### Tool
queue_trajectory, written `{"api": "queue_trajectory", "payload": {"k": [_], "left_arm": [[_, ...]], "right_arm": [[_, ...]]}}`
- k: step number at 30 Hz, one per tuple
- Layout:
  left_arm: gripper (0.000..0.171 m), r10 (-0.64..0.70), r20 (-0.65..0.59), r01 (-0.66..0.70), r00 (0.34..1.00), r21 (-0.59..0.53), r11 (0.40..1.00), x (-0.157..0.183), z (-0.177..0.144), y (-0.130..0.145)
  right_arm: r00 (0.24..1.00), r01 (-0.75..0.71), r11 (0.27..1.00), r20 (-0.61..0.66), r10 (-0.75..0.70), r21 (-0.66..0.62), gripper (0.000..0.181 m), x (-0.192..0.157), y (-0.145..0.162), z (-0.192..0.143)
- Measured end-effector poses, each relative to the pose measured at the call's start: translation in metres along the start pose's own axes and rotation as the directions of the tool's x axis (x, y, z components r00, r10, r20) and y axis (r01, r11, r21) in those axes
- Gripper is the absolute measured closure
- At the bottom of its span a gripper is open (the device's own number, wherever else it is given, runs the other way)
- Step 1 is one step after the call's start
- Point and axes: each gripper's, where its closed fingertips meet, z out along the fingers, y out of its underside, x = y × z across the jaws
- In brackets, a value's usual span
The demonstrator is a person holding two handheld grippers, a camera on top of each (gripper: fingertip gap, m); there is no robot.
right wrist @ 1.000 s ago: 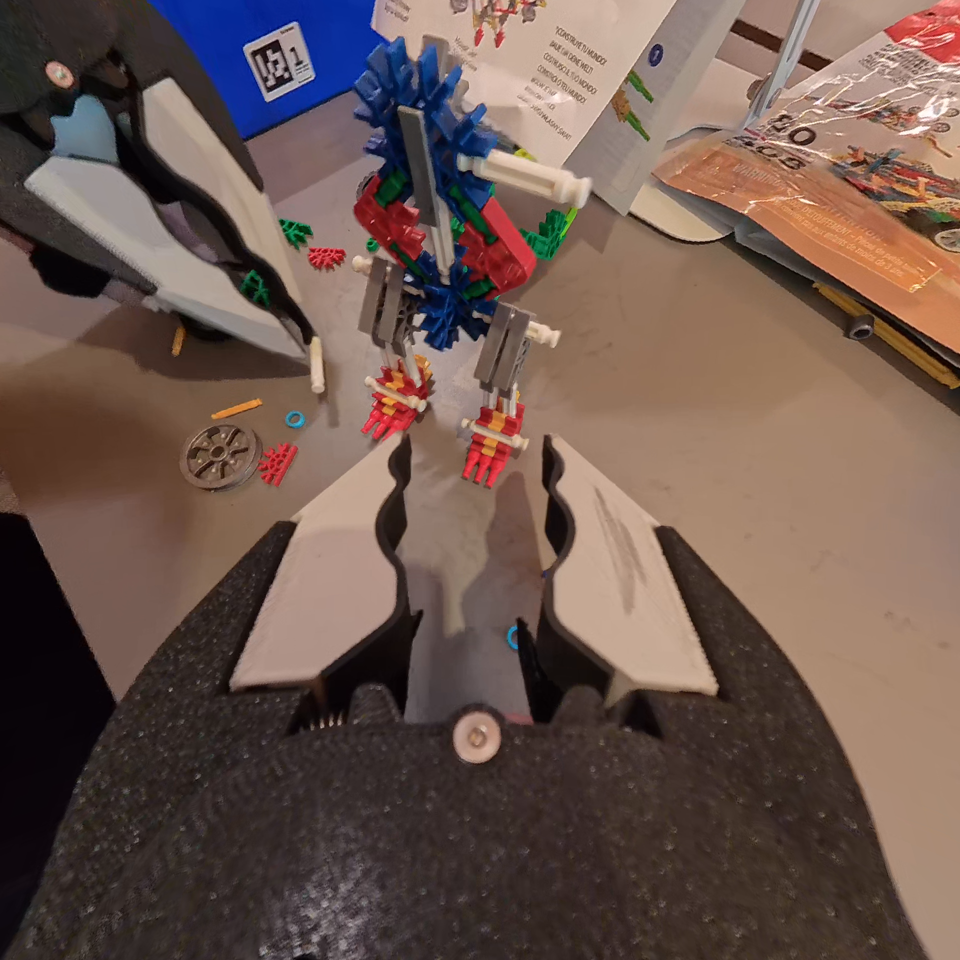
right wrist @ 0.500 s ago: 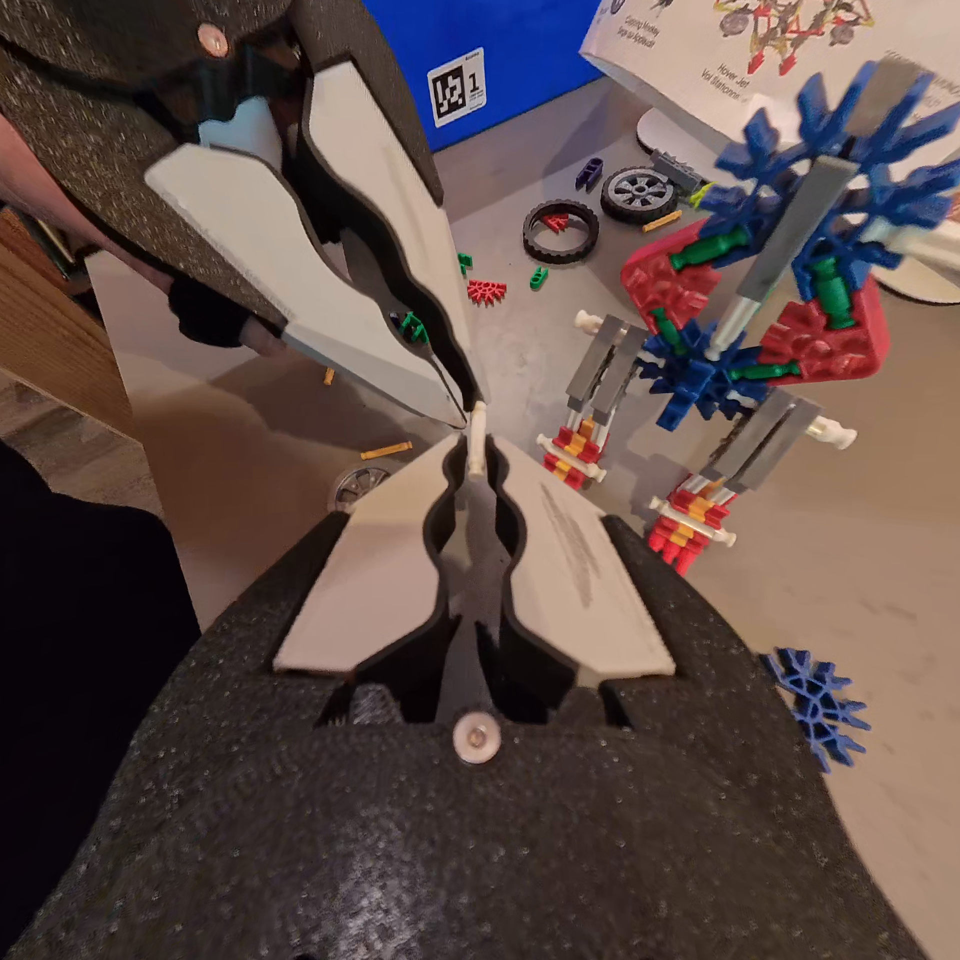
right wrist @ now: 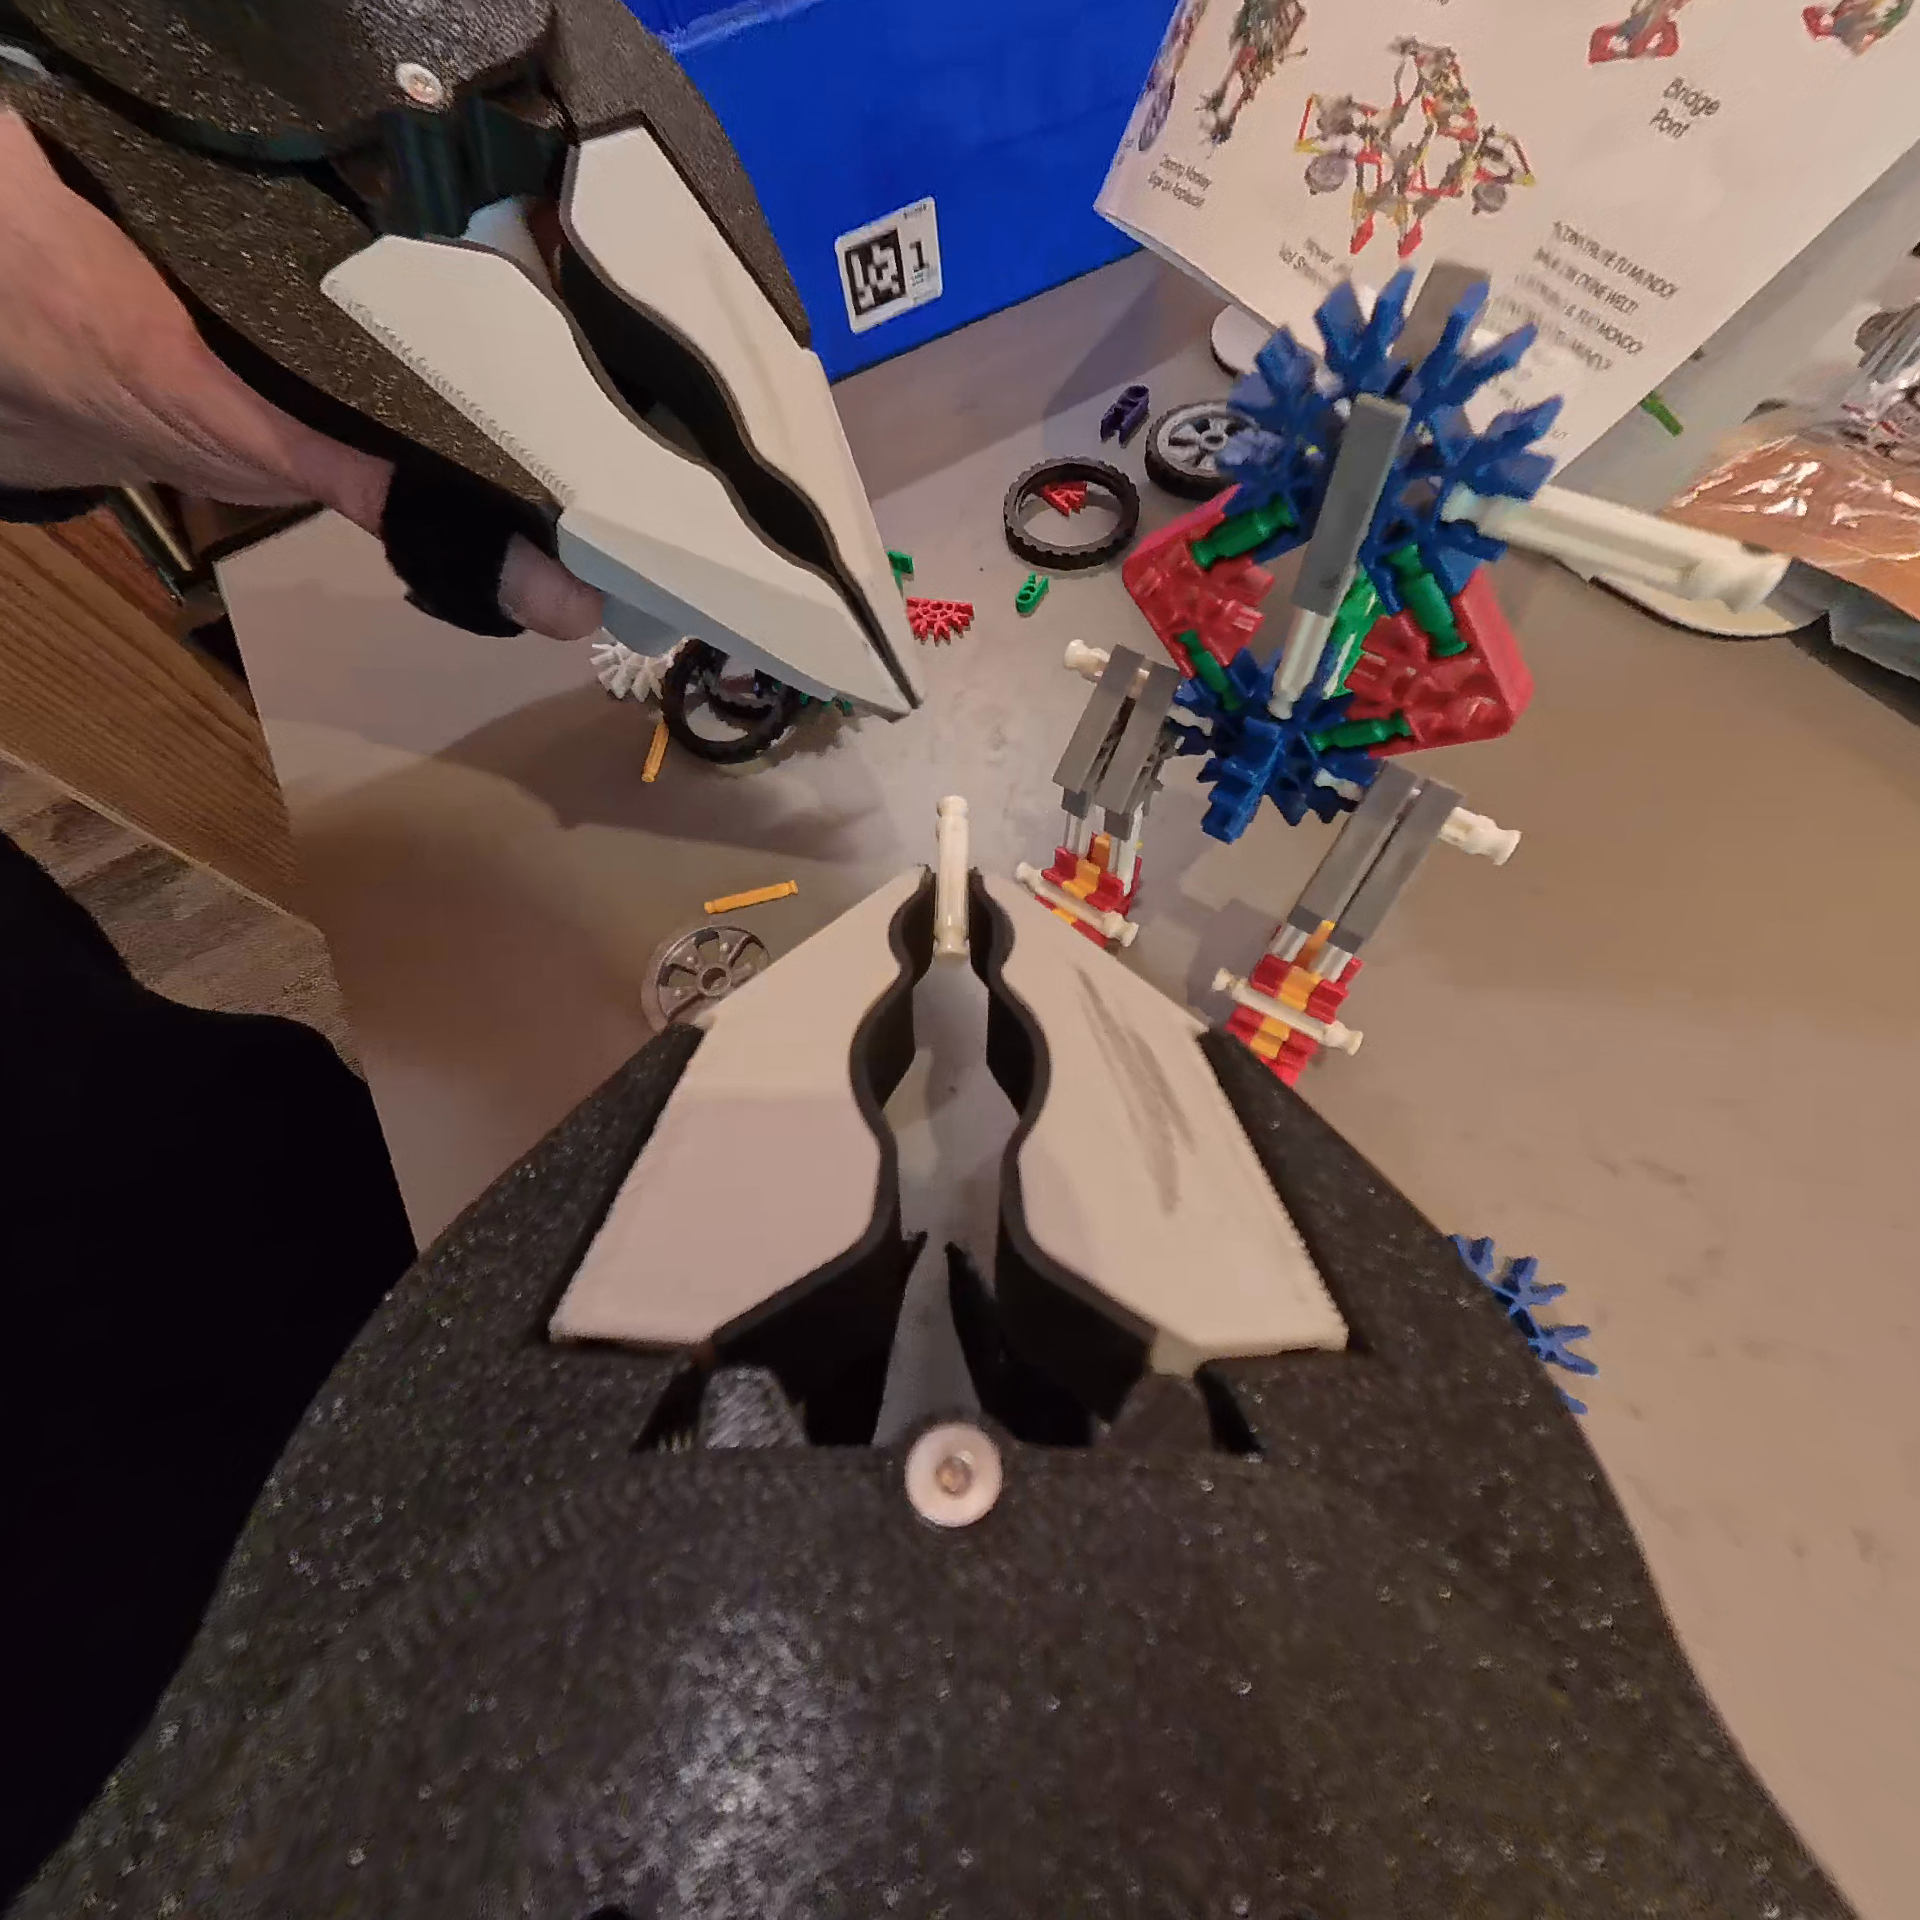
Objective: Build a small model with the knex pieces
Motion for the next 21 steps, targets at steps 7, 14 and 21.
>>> {"api": "queue_trajectory", "payload": {"k": [7,14,21], "left_arm": [[0.148,-0.006,-0.077,0.015,0.997,0.116,0.993,0.006,-0.020,-0.034],[0.158,0.163,-0.231,-0.149,0.959,0.078,0.986,0.040,-0.020,-0.042],[0.166,0.110,-0.271,-0.086,0.956,0.100,0.991,0.042,-0.024,-0.045]], "right_arm": [[0.997,0.043,0.998,0.068,-0.047,0.055,0.176,-0.006,-0.022,-0.012],[0.961,0.076,0.990,0.257,-0.104,0.117,0.177,-0.026,-0.042,-0.021],[0.936,0.052,0.988,0.338,-0.098,0.144,0.176,-0.032,-0.044,-0.026]]}}
